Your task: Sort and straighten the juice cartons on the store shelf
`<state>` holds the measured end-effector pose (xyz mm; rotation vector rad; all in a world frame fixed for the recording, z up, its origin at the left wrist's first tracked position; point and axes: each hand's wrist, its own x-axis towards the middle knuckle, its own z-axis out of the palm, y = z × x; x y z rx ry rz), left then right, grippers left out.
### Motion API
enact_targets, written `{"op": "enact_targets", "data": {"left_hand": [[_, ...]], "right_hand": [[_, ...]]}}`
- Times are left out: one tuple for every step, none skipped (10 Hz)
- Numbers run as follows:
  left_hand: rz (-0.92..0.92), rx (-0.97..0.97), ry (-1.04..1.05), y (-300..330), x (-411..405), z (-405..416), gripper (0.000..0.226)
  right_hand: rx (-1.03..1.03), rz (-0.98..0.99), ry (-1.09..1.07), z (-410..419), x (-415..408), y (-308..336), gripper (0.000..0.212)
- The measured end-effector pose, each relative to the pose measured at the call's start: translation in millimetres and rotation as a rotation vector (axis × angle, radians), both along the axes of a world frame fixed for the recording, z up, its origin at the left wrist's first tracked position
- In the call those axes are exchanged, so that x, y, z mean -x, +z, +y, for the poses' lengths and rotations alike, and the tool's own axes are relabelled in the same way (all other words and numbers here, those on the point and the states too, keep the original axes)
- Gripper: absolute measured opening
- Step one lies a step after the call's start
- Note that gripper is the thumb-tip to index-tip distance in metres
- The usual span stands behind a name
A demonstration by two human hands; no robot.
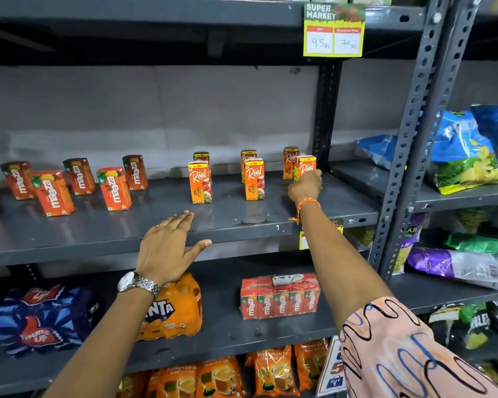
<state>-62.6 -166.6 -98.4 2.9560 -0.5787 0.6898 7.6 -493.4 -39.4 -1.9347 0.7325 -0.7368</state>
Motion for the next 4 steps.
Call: {"op": "enact_targets", "data": {"left_hand": [[0.015,0.009,0.001,1.7,1.6,-1.0,0.095],[0.022,0.002,0.007,3.6,1.3,-0.9,0.096],[0.024,0.009,0.0,1.9,4.3,-1.1,0.096],[0.114,0.099,0.003,9.2,2.4,-2.5,0.097]], "right_hand": [[-0.004,0.004,-0.004,0.8,1.9,0.8,0.072],[-0.008,0.005,0.004,0.2,1.0,-0.4,0.076],[-0.012,0.022,0.017,4.7,9.7,2.4,0.096],[0.037,-0.041,-0.003,15.0,15.0,2.7,0.114]]}}
